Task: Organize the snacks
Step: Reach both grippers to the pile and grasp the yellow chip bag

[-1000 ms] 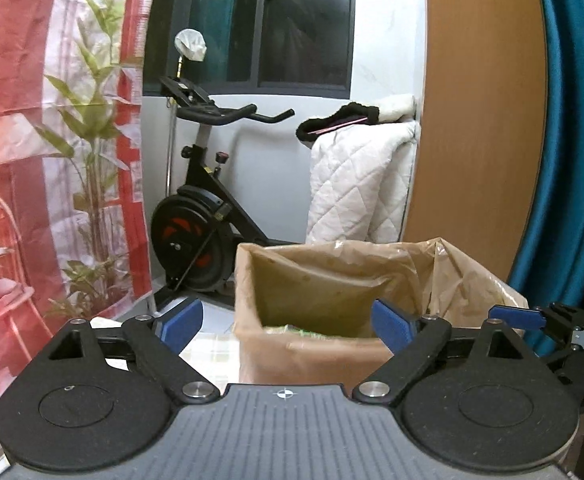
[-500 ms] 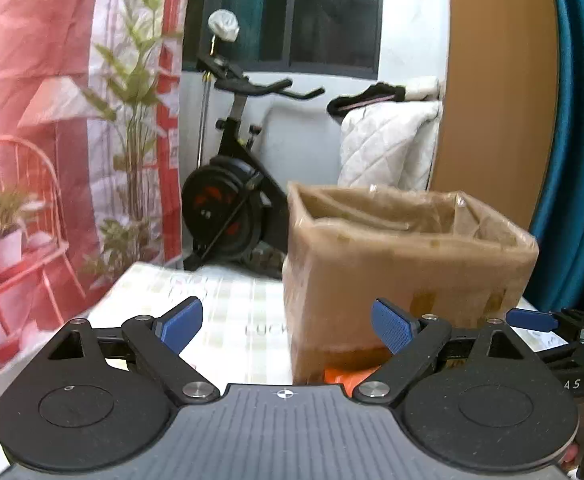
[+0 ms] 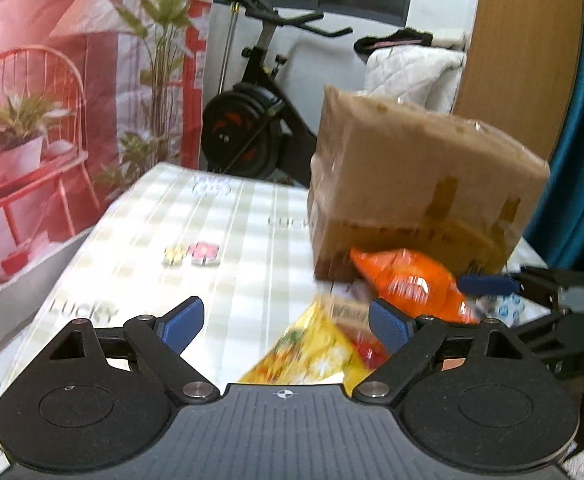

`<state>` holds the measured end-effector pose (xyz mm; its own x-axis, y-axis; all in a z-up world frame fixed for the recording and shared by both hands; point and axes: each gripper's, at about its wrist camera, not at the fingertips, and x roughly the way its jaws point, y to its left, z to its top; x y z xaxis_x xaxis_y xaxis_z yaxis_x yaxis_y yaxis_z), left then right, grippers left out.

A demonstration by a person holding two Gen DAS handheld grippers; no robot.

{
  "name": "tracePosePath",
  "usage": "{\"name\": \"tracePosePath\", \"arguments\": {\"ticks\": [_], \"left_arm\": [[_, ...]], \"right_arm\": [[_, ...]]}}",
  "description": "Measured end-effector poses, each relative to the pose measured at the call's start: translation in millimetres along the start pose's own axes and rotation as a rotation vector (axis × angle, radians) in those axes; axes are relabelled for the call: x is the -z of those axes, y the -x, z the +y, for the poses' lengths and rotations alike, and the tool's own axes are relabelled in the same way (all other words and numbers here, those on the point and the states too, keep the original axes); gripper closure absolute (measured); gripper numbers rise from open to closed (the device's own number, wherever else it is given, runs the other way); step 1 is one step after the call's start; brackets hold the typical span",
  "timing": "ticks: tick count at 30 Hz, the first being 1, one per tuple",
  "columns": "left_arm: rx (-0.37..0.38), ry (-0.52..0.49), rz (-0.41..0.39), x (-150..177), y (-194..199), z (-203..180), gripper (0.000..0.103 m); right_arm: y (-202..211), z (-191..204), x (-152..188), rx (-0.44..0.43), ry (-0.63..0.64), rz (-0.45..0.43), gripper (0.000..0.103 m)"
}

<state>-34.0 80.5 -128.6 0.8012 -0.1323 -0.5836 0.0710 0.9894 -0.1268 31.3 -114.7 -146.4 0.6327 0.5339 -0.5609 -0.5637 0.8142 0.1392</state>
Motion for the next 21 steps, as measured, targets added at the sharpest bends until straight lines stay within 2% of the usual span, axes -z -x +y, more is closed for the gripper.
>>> {"name": "tracePosePath", "arguments": {"ticks": [4, 7, 11, 15, 21], "left_arm": [[0.022, 0.020, 0.047, 12.4, -0.1, 10.5, 0.018], [0.070, 0.032, 0.085, 19.1, -1.1, 14.3, 0.018], [0.129, 0.040, 0.155, 32.0, -8.2, 12.7, 0.018], [0.191, 0.132, 0.205, 42.2, -19.2, 21.5, 0.018], [0.222, 0.190, 0.223, 46.0, -35.3, 26.4, 0.018]], "right_arm": [[-7.7, 18.2, -2.9, -0.067, 0.073, 0.059, 0.026], [-14.5, 28.7, -2.4, -0.113, 0.118, 0.113, 0.029], [-20.2, 36.8, -0.6, -0.133, 0.165, 0.161, 0.035], [-21.4, 34.7, 2.7, -0.152, 0.177, 0.194, 0.041], [-27.2, 28.2, 4.0, -0.172, 0.190, 0.238, 0.054]]}}
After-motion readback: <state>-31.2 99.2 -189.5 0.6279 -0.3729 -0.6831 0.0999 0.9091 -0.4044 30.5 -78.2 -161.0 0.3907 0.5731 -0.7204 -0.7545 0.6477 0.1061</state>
